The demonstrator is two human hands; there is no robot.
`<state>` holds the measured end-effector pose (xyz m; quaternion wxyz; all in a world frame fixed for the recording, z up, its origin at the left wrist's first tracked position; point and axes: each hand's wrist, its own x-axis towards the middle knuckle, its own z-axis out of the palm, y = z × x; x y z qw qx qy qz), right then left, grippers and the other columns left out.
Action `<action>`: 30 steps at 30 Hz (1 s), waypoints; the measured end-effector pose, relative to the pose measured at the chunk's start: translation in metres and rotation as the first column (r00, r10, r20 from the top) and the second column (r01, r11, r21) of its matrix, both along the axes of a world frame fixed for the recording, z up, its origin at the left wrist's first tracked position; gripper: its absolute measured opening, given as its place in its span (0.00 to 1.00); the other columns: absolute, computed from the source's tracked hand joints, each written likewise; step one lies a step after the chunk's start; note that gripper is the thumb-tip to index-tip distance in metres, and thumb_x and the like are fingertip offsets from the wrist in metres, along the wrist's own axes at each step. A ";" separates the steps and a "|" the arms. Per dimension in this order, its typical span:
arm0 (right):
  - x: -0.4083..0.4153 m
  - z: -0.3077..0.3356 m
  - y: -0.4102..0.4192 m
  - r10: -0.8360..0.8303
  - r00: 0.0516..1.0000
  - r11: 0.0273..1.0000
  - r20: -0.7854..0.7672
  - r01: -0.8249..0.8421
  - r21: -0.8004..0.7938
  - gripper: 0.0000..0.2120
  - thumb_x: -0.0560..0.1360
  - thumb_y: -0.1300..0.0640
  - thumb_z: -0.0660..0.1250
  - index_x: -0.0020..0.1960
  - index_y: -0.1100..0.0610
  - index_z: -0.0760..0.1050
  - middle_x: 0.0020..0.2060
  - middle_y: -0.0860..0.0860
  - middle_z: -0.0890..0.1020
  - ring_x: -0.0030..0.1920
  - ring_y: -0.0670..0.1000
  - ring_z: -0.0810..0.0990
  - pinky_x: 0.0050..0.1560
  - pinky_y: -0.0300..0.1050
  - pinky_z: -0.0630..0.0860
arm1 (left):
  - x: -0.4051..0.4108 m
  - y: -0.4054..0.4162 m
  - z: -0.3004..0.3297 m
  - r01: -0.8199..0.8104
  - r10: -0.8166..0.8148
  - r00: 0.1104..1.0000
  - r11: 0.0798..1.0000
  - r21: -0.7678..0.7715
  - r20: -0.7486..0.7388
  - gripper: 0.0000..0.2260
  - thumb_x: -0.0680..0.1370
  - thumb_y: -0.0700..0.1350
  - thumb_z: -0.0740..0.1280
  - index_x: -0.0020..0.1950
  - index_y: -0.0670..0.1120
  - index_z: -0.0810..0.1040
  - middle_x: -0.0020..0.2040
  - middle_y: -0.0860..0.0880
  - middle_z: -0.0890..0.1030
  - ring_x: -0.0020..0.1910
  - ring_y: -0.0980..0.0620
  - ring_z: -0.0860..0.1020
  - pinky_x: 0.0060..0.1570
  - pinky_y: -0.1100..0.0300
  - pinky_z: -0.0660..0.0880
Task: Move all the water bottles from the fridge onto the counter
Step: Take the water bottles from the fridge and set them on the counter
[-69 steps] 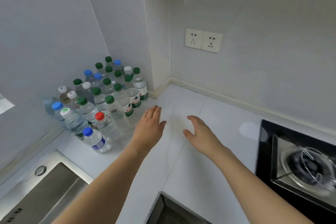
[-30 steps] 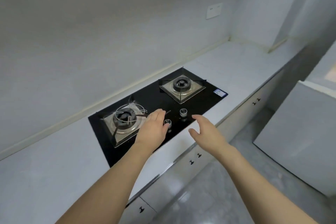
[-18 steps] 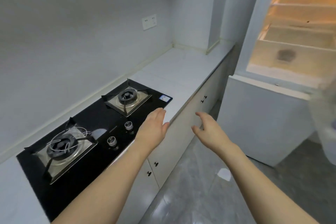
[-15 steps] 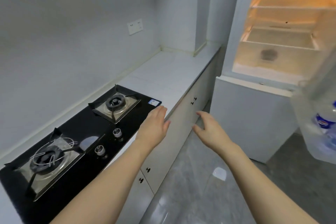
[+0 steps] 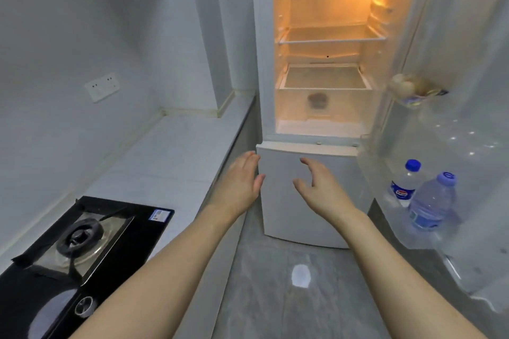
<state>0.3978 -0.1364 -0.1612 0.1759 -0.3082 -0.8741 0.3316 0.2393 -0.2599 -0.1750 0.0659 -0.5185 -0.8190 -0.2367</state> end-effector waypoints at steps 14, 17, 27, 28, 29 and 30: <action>-0.021 0.007 0.114 -0.283 0.959 0.958 0.005 0.283 0.047 0.25 0.80 0.54 0.61 0.76 0.55 0.61 0.74 0.50 0.65 0.70 0.50 0.67 0.68 0.41 0.61 | -0.064 0.166 -0.008 0.250 -0.250 0.967 0.968 0.000 0.050 0.21 0.82 0.47 0.62 0.73 0.41 0.66 0.74 0.44 0.66 0.73 0.47 0.64 0.71 0.56 0.61; -0.005 0.004 0.134 -0.339 0.941 0.939 -0.001 0.338 0.058 0.25 0.79 0.55 0.62 0.75 0.56 0.62 0.74 0.51 0.66 0.72 0.50 0.65 0.69 0.40 0.59 | -0.053 0.196 -0.011 0.307 -0.307 0.950 0.952 0.001 0.063 0.21 0.82 0.47 0.62 0.72 0.41 0.67 0.73 0.45 0.67 0.72 0.47 0.65 0.69 0.55 0.62; 0.079 -0.013 0.180 -0.559 0.828 0.816 -0.043 0.559 0.149 0.19 0.77 0.60 0.62 0.68 0.57 0.71 0.66 0.54 0.75 0.62 0.56 0.75 0.64 0.48 0.69 | 0.019 0.291 -0.025 0.506 -0.498 0.860 0.860 -0.064 0.115 0.20 0.82 0.47 0.61 0.72 0.42 0.67 0.73 0.45 0.68 0.71 0.47 0.66 0.67 0.56 0.64; 0.086 -0.017 0.181 -0.595 0.801 0.790 -0.062 0.597 0.135 0.18 0.78 0.60 0.61 0.68 0.56 0.71 0.64 0.53 0.76 0.60 0.55 0.76 0.62 0.48 0.71 | 0.029 0.299 -0.027 0.532 -0.523 0.844 0.845 -0.063 0.115 0.20 0.81 0.47 0.62 0.71 0.42 0.68 0.72 0.45 0.68 0.70 0.46 0.67 0.66 0.56 0.64; 0.093 -0.021 0.181 -0.631 0.773 0.762 -0.069 0.634 0.133 0.18 0.78 0.59 0.60 0.68 0.54 0.72 0.63 0.53 0.78 0.60 0.54 0.77 0.61 0.47 0.71 | 0.037 0.306 -0.029 0.556 -0.547 0.829 0.828 -0.067 0.118 0.19 0.81 0.46 0.62 0.71 0.42 0.68 0.71 0.45 0.69 0.69 0.46 0.68 0.65 0.57 0.64; 0.100 -0.025 0.182 -0.655 0.753 0.739 -0.069 0.657 0.152 0.17 0.79 0.58 0.59 0.67 0.54 0.72 0.62 0.53 0.79 0.61 0.54 0.76 0.60 0.46 0.71 | 0.046 0.312 -0.031 0.577 -0.567 0.814 0.814 -0.066 0.124 0.19 0.81 0.46 0.63 0.71 0.42 0.69 0.71 0.45 0.70 0.68 0.46 0.69 0.65 0.58 0.64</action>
